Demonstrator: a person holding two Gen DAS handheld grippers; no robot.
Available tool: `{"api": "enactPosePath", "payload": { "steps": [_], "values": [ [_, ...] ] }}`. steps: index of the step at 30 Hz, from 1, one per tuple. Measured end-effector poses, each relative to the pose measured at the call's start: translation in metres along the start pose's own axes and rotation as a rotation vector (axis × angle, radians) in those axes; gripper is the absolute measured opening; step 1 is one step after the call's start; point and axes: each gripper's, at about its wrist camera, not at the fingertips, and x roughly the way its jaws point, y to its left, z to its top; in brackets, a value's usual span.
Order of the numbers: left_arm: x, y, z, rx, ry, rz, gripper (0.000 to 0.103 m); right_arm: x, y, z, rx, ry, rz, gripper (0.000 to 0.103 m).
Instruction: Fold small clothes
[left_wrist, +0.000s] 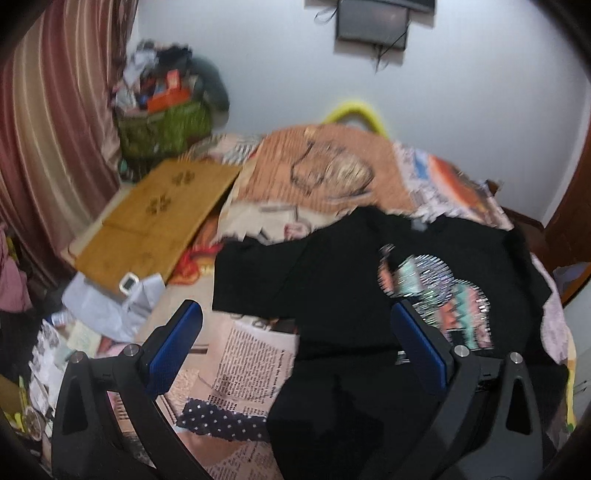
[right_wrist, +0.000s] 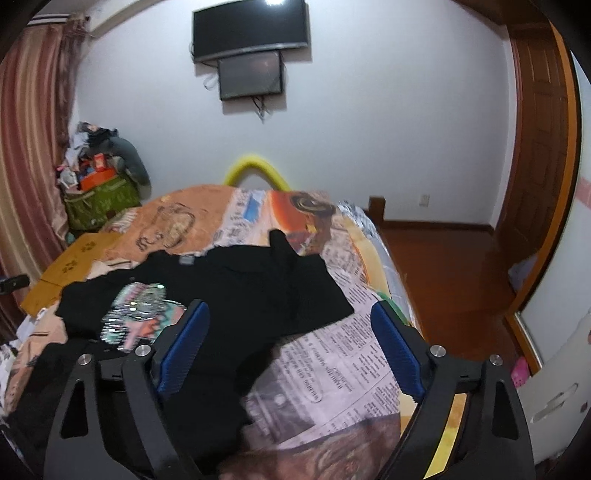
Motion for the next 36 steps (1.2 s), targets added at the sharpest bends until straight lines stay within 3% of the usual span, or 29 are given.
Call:
{"api": "enactPosePath", "payload": {
  "steps": [6,9,11,14,20,23,26,28,29,31,36],
  "values": [
    [0.065,0.026,-0.007,-0.048,0.149,0.022,0.103,0.042,-0.018,0.0,0.008,0.086,-0.014,0.081],
    [0.095,0.044,-0.008,-0.119,0.229,-0.023,0.103,0.058,-0.026,-0.005,0.005,0.136,-0.019,0.077],
    [0.112,0.057,-0.007,-0.182,0.267,-0.04,0.103,0.071,-0.031,-0.007,0.011,0.168,-0.021,0.068],
    [0.132,0.073,-0.006,-0.244,0.293,-0.063,0.102,0.087,-0.041,-0.012,0.034,0.21,-0.014,0.063],
    [0.171,0.09,-0.003,-0.325,0.351,-0.071,0.091,0.1,-0.055,-0.017,0.104,0.237,0.0,0.062],
    [0.178,0.092,0.006,-0.328,0.32,-0.059,0.091,0.102,-0.053,-0.02,0.106,0.24,0.006,0.062],
    [0.183,0.086,0.013,-0.277,0.297,0.007,0.064,0.104,-0.052,-0.022,0.103,0.25,0.016,0.062],
    [0.186,0.082,0.016,-0.219,0.291,0.084,0.037,0.107,-0.053,-0.021,0.104,0.251,0.019,0.062],
    [0.186,0.08,0.017,-0.2,0.286,0.086,0.034,0.106,-0.053,-0.021,0.106,0.251,0.02,0.062],
    [0.184,0.079,0.019,-0.176,0.277,0.068,0.013,0.107,-0.052,-0.02,0.107,0.251,0.02,0.062],
    [0.168,0.071,0.032,-0.143,0.253,0.073,0.005,0.104,-0.053,-0.016,0.106,0.246,0.023,0.062]
  ]
}}
